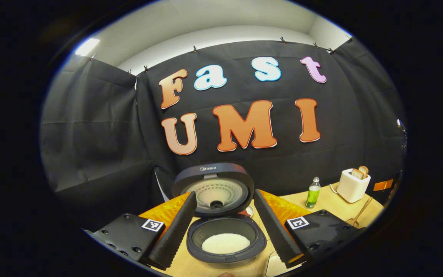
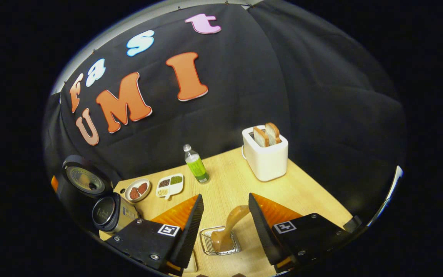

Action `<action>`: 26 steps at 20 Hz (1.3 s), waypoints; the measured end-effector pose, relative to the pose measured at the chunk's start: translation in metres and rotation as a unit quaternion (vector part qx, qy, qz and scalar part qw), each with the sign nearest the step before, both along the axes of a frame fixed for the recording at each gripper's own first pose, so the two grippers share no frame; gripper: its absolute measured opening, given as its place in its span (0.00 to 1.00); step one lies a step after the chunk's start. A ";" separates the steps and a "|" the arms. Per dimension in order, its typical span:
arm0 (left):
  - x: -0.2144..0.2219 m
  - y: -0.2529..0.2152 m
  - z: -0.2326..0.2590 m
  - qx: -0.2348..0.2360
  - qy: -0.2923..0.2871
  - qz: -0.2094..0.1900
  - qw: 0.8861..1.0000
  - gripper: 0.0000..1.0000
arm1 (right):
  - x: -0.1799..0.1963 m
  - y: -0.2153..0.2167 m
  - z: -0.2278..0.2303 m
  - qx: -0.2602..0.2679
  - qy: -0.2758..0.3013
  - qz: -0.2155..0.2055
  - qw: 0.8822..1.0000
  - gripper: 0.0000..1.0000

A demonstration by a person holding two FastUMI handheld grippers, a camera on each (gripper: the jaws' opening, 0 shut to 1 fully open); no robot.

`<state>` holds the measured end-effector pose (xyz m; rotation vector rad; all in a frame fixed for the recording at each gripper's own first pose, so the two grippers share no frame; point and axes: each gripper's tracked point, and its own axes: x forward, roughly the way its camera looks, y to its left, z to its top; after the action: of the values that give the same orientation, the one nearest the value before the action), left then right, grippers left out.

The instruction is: Close the left gripper, press the button to open the rice cooker; take a wooden spoon from the chopstick holder with the right hand, scoop a spoonful of rice and pour it into the rice cooker, then put the wooden spoon back into the chopstick holder.

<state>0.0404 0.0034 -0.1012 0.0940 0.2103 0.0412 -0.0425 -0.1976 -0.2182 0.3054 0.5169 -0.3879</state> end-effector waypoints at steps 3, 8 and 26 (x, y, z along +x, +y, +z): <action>0.045 0.012 0.013 -0.029 0.003 0.012 1.000 1.00 | 0.010 0.010 0.040 -0.025 -0.035 0.012 0.999 0.74; 0.130 0.041 0.027 -0.043 0.007 0.034 0.998 0.97 | 0.016 0.024 0.079 -0.059 -0.069 0.033 0.995 0.74; 0.066 0.033 -0.134 -0.088 0.411 0.058 0.906 0.99 | 0.039 0.070 0.091 -0.076 -0.089 0.128 0.985 0.74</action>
<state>0.1062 0.0359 -0.2350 -0.0885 1.0662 0.1001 -0.0031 -0.1274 -0.1273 0.1219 0.3438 -0.1463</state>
